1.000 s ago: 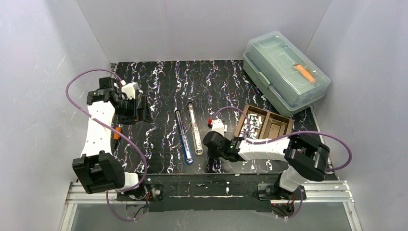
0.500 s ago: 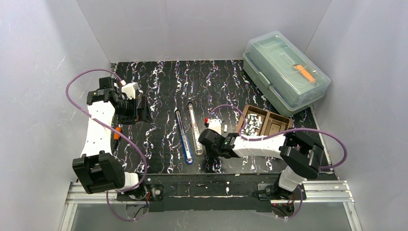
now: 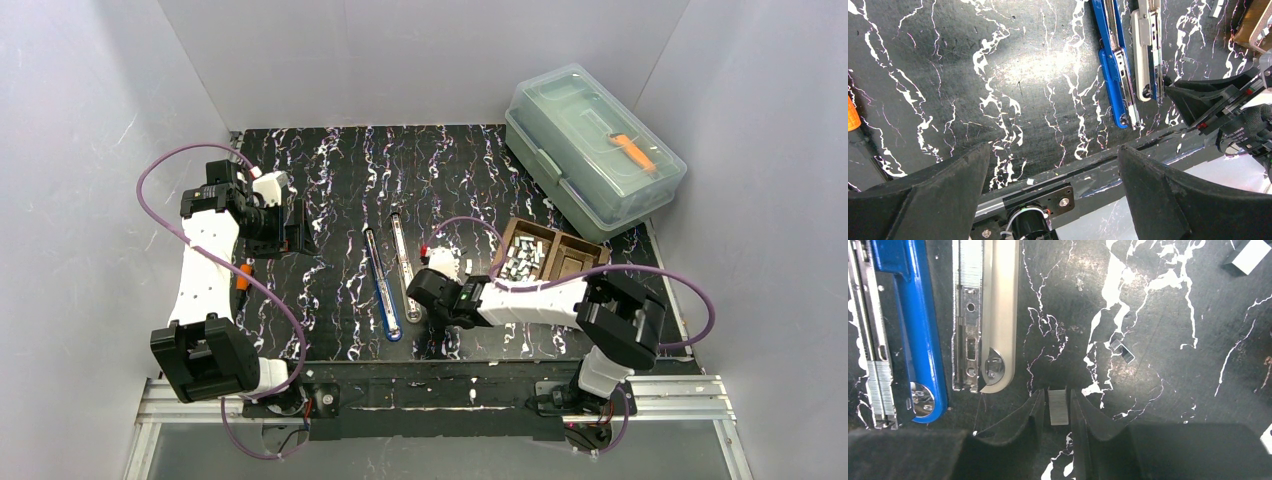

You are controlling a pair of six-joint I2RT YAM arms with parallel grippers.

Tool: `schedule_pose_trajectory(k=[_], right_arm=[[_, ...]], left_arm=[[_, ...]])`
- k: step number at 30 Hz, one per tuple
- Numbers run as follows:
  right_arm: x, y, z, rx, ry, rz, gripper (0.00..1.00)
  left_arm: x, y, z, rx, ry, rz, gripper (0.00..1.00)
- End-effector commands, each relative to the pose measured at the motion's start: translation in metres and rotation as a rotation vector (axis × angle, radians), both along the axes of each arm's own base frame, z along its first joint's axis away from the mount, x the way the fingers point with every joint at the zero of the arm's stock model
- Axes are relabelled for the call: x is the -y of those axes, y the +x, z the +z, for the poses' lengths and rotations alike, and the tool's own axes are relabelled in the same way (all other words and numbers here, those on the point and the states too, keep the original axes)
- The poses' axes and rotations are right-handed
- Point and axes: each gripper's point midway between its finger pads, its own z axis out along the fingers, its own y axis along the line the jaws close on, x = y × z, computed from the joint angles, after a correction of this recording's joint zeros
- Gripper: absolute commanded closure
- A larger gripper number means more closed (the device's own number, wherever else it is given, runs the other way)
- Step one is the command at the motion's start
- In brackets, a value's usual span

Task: Load the staples into the stapler
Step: Pick up the staple from the center of the board.

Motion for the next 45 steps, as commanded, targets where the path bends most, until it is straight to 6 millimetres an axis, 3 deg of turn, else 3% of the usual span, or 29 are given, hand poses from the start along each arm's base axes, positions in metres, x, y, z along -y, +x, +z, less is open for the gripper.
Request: schedule_pose_trajectory(k=[1,15,24,28,31,38,45], right_arm=[[-0.004,0.007,0.004,0.024,-0.023,-0.011,0.68],[-0.005,0.002,0.001,-0.015,-0.082,0.006,0.7],[-0.005,0.006,0.01,-0.003,-0.114,0.004,0.89],[-0.009,0.012,0.029,0.026,-0.097,-0.001,0.92],[-0.015,0.016,0.053,0.073,-0.059,-0.009,0.93],[-0.049,0.027,0.114,0.245,0.112,-0.046,0.99],[-0.093,0.029,0.132,0.373,0.179,-0.051,0.99]], left_arm=[[0.0,-0.006,0.003,0.005,-0.001,-0.004,0.01],[0.0,-0.006,0.004,0.009,0.0,-0.005,0.01],[0.001,-0.004,0.006,0.016,-0.008,-0.005,0.01],[0.001,-0.005,0.008,0.022,-0.004,-0.004,0.01],[0.001,-0.005,0.008,0.021,-0.004,-0.003,0.01],[-0.001,-0.008,0.005,0.015,0.008,0.003,0.01],[-0.005,-0.007,0.006,0.015,0.026,0.032,0.01]])
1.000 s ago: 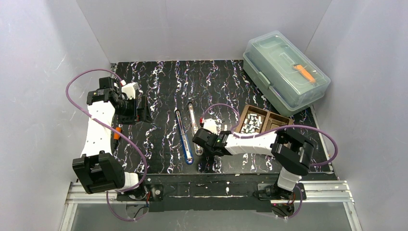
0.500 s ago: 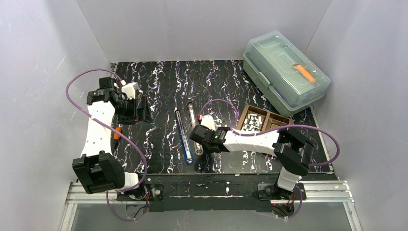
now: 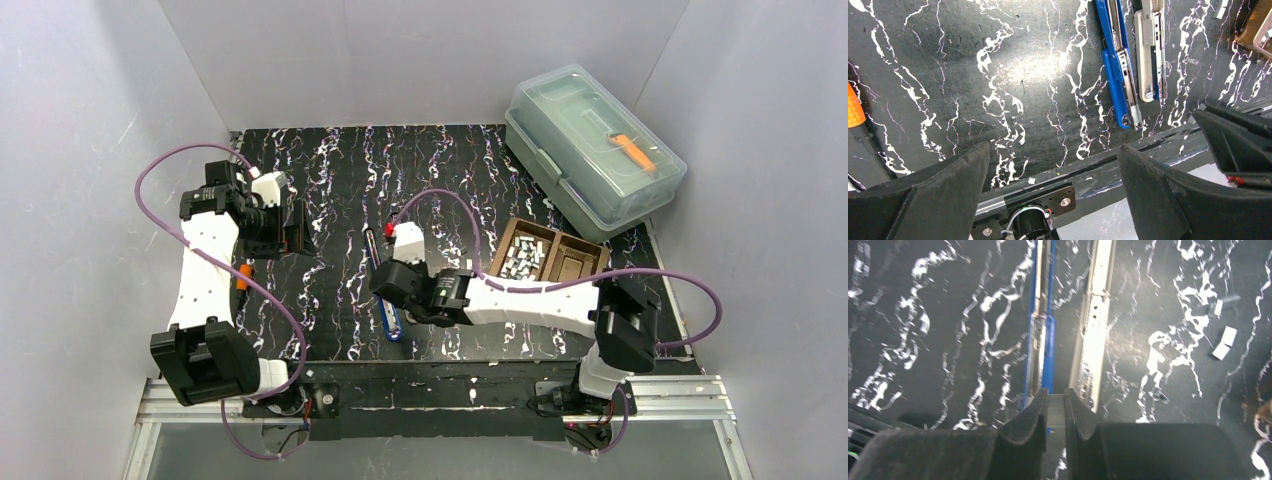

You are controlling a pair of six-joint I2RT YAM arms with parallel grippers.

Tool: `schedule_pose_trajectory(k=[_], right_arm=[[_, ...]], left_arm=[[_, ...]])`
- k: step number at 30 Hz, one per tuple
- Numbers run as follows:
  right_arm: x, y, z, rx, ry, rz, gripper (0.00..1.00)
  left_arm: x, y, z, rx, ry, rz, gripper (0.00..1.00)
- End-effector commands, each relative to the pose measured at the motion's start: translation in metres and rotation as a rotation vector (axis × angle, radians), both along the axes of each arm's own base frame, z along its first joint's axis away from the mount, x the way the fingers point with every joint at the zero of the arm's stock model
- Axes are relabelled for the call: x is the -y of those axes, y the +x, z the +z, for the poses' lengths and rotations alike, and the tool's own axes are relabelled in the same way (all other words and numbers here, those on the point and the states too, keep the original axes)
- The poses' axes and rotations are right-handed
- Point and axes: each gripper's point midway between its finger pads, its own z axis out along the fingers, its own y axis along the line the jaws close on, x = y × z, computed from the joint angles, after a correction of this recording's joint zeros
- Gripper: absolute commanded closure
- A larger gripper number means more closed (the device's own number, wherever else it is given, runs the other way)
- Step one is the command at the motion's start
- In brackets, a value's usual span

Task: Load the staples into the stapler
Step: Pick up the staple from the center of the board.

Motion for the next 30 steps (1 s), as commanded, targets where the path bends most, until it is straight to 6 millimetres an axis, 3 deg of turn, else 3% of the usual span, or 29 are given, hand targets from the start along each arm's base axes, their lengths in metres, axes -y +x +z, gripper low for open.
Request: schedule_pose_trajectory(k=[1,6,12,17,30], right_arm=[[-0.034,0.014,0.027,0.134,0.091,-0.046,0.99],[-0.052,0.017,0.025,0.2,0.127,-0.051,0.99],[-0.061,0.016,0.009,0.209,0.126,-0.063,0.99],[-0.063,0.013,-0.007,0.207,0.124,-0.054,0.99],[-0.064,0.011,-0.025,0.197,0.117,-0.04,0.99]], left_arm=[[-0.003,-0.005,0.005,0.007,0.01,0.03,0.01],[-0.005,-0.005,0.004,-0.001,0.006,0.038,0.01],[-0.005,-0.003,0.007,0.006,0.006,0.043,0.01],[-0.006,-0.004,0.004,-0.002,0.008,0.044,0.01],[-0.006,-0.002,0.004,-0.008,-0.001,0.045,0.01]])
